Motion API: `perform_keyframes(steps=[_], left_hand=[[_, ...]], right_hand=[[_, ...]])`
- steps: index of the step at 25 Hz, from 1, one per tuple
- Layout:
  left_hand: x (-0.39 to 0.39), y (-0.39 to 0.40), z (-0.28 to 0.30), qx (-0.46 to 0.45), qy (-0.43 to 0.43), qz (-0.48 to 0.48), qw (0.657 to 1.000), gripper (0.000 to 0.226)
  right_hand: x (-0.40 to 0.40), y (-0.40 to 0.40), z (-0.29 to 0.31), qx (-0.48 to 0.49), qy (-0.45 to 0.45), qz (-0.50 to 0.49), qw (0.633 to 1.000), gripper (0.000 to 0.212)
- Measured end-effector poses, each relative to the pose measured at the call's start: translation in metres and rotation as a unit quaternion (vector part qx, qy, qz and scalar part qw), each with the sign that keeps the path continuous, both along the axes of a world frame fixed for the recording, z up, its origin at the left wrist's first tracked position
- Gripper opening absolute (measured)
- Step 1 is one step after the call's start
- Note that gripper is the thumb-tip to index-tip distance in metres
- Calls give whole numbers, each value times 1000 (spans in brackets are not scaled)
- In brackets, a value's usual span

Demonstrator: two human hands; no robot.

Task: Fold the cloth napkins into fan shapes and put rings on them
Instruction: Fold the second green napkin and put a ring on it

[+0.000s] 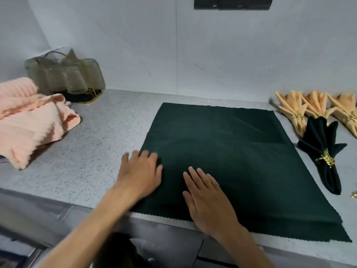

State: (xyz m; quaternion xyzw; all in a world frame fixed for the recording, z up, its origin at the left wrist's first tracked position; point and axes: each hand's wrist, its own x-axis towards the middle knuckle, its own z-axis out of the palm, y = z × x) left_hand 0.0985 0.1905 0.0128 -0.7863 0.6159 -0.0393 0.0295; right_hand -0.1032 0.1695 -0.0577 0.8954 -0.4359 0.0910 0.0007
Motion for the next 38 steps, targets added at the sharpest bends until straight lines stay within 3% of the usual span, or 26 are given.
perform_keyframes(steps=[2, 5, 8, 9, 10, 13, 14, 15, 17, 18, 19, 23, 26, 34, 38], left_hand=[[21, -53, 8, 7, 52, -62, 997, 52], [57, -111, 14, 90, 116, -32, 989, 68], [87, -128, 15, 105, 249, 40, 962, 34], [92, -128, 14, 94, 304, 56, 946, 18], [95, -124, 13, 73, 347, 63, 933, 19], [79, -104, 12, -43, 424, 67, 902, 40], [66, -93, 13, -96, 406, 45, 908, 38], [48, -77, 14, -150, 372, 10, 916, 32], [4, -43, 12, -238, 305, -79, 919, 16], [-20, -26, 10, -266, 269, -123, 917, 9], [-42, -13, 6, -284, 236, -166, 914, 4], [-77, 15, -16, -247, 167, -234, 925, 21], [-28, 48, -32, -199, 158, -199, 947, 39], [56, 107, -42, -209, 231, -119, 943, 41], [61, 108, -44, -209, 198, -127, 949, 36]], right_hand=[[1, 0, 2, -8, -8, -1, 1000, 60], [0, 2, 4, -12, -8, 1, 1000, 55], [-1, -1, 1, -10, -28, 2, 1000, 54], [-1, -1, 2, -2, -29, 3, 1000, 54], [0, 0, 3, 6, -31, 9, 999, 54], [-4, -1, 9, 78, -112, 43, 990, 52], [-7, -2, 16, 156, -184, 31, 970, 50], [-8, -2, 28, 238, -293, -6, 926, 45], [-12, -7, 49, 341, -524, -86, 776, 23], [-14, -11, 57, 362, -564, -118, 733, 14], [-16, -15, 63, 376, -561, -134, 725, 15], [-23, -26, 70, 350, -468, -181, 791, 31], [-32, -25, 65, 332, -397, -185, 835, 20], [-38, -26, 60, 304, -291, -167, 891, 13], [-42, -25, 59, 314, -259, -148, 901, 12]])
